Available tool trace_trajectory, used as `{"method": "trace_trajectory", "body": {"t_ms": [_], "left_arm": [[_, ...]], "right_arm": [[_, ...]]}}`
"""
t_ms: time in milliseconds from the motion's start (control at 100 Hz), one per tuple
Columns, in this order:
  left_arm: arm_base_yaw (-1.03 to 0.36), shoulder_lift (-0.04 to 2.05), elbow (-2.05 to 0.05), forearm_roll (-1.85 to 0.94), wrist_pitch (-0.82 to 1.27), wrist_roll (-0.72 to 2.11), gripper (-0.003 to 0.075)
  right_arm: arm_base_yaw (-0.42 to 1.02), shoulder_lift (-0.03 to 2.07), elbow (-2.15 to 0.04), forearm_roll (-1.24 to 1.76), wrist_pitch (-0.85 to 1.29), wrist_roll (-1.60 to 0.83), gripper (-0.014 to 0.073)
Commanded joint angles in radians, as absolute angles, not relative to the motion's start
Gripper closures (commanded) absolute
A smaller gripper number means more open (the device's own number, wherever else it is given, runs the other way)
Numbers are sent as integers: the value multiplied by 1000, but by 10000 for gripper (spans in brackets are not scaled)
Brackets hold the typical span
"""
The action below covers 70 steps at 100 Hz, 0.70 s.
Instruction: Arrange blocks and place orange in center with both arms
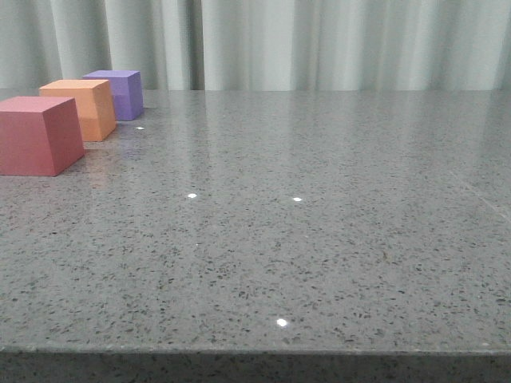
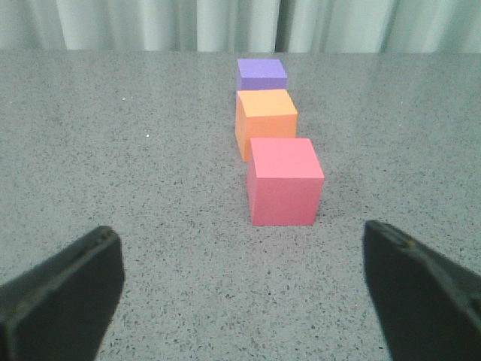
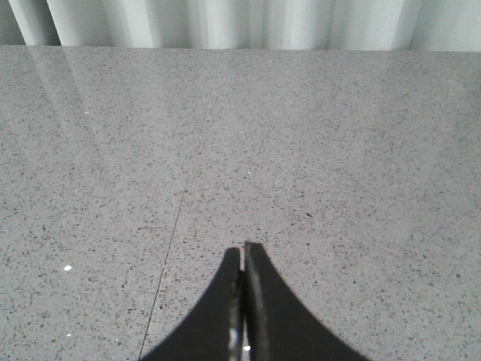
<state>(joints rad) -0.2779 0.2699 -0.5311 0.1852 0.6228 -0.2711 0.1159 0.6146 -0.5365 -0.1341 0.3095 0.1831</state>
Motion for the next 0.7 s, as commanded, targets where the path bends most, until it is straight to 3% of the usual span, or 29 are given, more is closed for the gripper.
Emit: {"method": "trace_trajectory", "body": {"t_ms": [0, 220, 690], "left_arm": [[-277, 274, -557, 195, 543, -274, 285], [-277, 274, -557, 195, 543, -274, 740], [-277, 274, -557, 195, 543, -274, 739]], "right_arm": [[110, 613, -559, -144, 236, 174, 660], [110, 613, -559, -144, 236, 174, 660], [110, 613, -559, -144, 236, 174, 660]]}}
